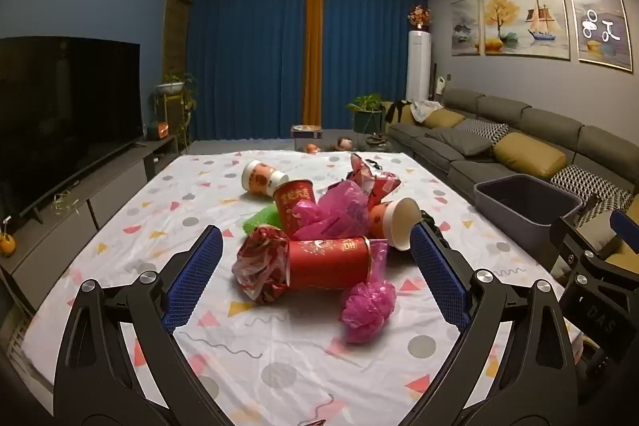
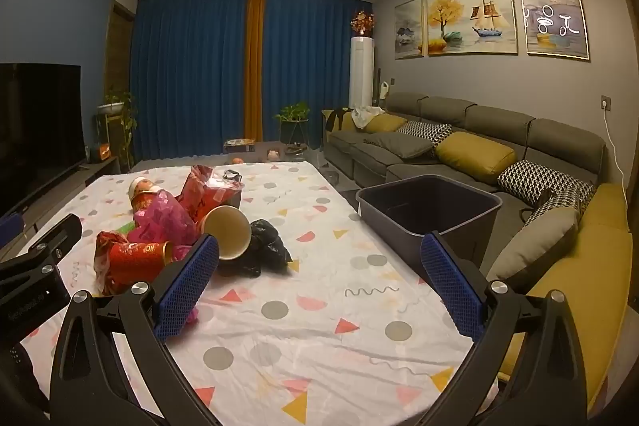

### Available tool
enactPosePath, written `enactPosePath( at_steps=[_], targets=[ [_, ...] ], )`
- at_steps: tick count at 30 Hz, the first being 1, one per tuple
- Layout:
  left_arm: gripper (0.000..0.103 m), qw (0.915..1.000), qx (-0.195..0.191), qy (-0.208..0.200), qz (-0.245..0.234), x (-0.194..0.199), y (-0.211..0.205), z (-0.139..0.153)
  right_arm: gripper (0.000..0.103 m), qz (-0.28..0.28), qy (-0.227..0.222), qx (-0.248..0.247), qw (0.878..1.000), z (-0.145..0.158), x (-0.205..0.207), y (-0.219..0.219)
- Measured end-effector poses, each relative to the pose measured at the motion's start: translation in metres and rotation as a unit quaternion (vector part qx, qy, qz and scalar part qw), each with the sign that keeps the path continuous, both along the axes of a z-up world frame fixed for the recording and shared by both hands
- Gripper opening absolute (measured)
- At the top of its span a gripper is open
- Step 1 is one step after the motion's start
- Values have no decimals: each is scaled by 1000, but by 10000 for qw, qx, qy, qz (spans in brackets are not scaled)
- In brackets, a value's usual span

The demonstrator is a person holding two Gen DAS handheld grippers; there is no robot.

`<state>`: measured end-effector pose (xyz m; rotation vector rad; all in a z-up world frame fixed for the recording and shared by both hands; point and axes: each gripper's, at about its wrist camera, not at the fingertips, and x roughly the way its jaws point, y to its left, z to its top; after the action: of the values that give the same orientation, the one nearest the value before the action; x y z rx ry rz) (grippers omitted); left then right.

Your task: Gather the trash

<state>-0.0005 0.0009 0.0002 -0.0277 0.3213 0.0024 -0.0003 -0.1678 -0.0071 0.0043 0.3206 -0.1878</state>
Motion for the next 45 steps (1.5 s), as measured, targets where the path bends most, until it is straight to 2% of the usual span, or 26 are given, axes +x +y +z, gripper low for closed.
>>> enactPosePath(
  at_steps=[45],
  targets=[
    [93, 9999, -12, 102, -9, 3, -4, 0, 98, -34, -64, 33, 10000, 2, -1, -4]
  ],
)
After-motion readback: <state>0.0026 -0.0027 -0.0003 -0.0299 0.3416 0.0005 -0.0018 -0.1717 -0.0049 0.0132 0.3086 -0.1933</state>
